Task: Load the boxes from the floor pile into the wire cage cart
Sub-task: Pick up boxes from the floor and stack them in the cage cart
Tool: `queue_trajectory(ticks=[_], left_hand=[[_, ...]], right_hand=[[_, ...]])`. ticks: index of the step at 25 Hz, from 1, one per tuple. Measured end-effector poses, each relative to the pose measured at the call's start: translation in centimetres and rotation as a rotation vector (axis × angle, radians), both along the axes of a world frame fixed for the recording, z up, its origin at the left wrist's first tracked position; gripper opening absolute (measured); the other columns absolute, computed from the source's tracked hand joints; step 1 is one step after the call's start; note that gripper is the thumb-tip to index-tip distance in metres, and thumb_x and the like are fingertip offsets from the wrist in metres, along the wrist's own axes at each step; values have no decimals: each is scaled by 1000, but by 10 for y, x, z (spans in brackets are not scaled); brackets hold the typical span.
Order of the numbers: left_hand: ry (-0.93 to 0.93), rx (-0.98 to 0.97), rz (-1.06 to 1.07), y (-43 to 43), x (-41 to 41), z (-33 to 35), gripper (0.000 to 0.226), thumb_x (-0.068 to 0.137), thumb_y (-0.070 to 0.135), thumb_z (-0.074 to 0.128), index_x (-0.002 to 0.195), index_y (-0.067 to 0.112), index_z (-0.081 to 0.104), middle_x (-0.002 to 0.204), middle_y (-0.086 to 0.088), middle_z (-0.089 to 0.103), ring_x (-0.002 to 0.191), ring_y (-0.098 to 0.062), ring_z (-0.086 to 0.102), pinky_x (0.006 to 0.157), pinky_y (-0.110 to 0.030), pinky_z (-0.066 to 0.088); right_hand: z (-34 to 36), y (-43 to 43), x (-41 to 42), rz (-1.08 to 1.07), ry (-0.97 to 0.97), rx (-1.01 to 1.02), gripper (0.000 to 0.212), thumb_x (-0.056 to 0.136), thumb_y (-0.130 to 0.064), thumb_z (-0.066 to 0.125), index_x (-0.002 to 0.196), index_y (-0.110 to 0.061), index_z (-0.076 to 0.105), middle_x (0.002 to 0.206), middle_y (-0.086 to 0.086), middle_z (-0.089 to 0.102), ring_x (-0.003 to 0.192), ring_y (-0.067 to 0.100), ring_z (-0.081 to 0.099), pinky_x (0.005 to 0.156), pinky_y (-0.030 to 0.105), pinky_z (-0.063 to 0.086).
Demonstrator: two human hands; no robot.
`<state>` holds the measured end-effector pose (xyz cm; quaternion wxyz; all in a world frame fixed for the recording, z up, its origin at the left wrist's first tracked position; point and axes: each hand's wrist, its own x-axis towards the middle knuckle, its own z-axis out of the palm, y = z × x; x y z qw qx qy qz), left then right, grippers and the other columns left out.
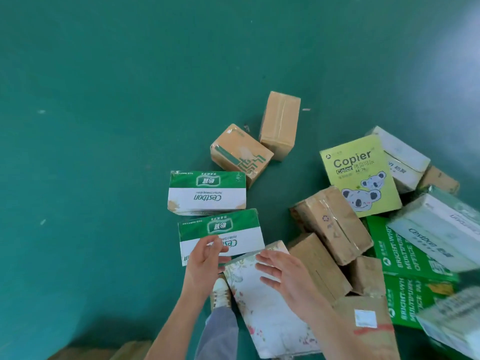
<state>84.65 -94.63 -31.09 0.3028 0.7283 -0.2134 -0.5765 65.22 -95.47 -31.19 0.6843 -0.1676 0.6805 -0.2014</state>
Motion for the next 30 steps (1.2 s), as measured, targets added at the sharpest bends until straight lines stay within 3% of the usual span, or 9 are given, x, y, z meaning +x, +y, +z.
queue_trajectory(ticks=[8,11,13,15,16,19,24,26,30], left_hand=[[-96,158,-52,-48,47,-198,38,103,36,53,138,22,46,116,3,66,98,-15,69,86,-44,60],[-260,246,-211,-55,72,-268,54,100,44,53,147,21,40,132,1,59,108,-21,63,91,-46,56],[-360,277,-295,-57,89,-311,60,100,44,54,151,18,36,143,-5,50,120,-24,55,87,-39,51],[-424,321,-296,-60,104,-341,67,99,43,56,154,15,30,150,-9,38,124,-26,49,82,-34,42],[-441,356,-270,-61,111,-355,72,98,43,58,155,14,27,151,-10,34,124,-28,48,81,-35,42],[-410,481,-176,-62,127,-390,82,96,45,61,158,12,18,153,-16,32,111,-30,47,85,-42,42],[-233,550,-68,-58,139,-417,62,95,47,61,142,14,37,130,-9,55,105,-27,56,89,-42,47],[-203,537,-33,-58,141,-414,53,95,45,62,136,16,43,112,0,56,95,-21,55,85,-40,47],[-280,500,-24,-60,145,-380,52,94,46,62,131,15,43,113,-3,57,84,-16,54,80,-39,45]], right_hand=[[-215,-43,15,253,264,235,17,101,-25,55,107,-14,66,108,4,70,99,18,68,82,35,53],[-264,-68,14,426,316,218,18,94,-22,52,85,-10,62,83,3,59,73,18,56,68,34,45],[-300,-85,14,534,385,179,20,94,-21,49,74,-21,51,75,-1,50,63,15,50,64,30,42],[-325,-100,13,583,484,113,14,99,-24,49,107,-19,59,102,3,63,76,17,62,69,33,53],[-337,-105,14,585,539,95,29,100,-24,49,127,-15,54,117,4,62,76,14,61,64,29,49],[-372,-121,17,523,611,91,46,99,-22,51,143,-10,40,118,5,57,64,8,54,49,23,39],[-390,-136,25,547,544,199,36,93,-18,54,126,-2,54,104,27,63,82,27,60,71,45,52],[-383,-138,26,513,550,196,38,96,-20,54,128,0,53,120,31,60,102,40,67,91,55,53],[-351,-131,24,448,533,107,38,92,-27,56,124,-7,56,105,17,67,86,25,64,78,48,57]])
